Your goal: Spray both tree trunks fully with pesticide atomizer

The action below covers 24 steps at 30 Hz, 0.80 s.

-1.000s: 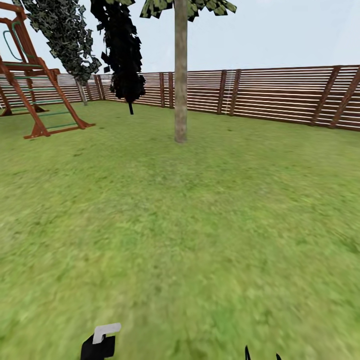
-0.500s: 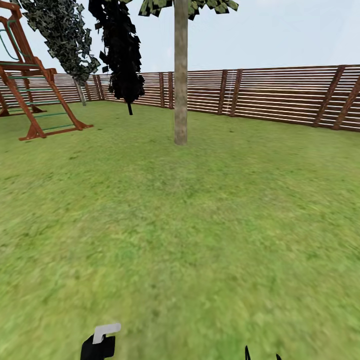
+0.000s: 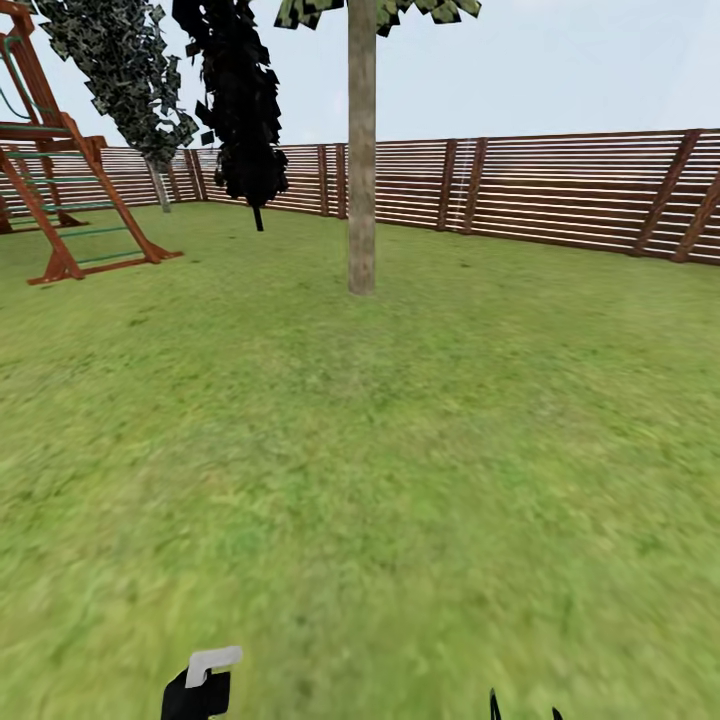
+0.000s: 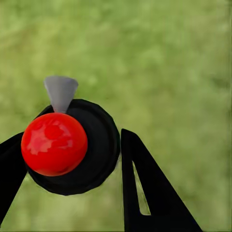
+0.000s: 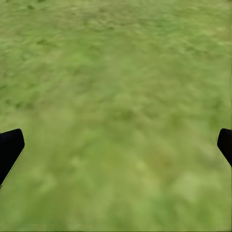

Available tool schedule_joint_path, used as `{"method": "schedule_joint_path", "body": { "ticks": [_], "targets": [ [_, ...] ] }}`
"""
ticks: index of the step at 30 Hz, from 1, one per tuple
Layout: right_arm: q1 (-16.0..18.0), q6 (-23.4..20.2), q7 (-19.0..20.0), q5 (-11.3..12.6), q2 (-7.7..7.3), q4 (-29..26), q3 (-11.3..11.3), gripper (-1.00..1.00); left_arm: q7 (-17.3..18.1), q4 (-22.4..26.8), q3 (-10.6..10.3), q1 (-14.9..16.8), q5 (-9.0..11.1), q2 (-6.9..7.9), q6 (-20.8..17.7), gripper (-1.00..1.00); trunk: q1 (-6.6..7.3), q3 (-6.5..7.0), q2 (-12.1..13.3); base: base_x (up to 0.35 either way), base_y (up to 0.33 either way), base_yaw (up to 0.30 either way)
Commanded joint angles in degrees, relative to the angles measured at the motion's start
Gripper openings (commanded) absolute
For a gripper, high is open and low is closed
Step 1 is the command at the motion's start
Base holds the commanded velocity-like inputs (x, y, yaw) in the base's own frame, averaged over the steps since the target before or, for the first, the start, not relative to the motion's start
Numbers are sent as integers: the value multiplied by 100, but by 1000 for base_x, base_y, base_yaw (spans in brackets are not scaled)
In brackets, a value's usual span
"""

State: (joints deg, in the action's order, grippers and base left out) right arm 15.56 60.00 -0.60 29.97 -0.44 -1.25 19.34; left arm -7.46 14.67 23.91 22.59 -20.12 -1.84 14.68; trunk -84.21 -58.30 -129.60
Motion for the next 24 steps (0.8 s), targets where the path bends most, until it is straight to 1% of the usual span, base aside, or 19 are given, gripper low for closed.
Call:
{"method": "schedule_joint_path", "body": {
  "ticks": [1,24],
  "targets": [
    [0,0,-1,2,0,-3,-3,100,-1,1,-1,0,-1,0,0,-100,0,0,0,341,0,0],
    [0,0,-1,0,1,1,-8,100,-1,1,-1,0,-1,0,0,-100,0,0,0,341,0,0]
  ]
}}
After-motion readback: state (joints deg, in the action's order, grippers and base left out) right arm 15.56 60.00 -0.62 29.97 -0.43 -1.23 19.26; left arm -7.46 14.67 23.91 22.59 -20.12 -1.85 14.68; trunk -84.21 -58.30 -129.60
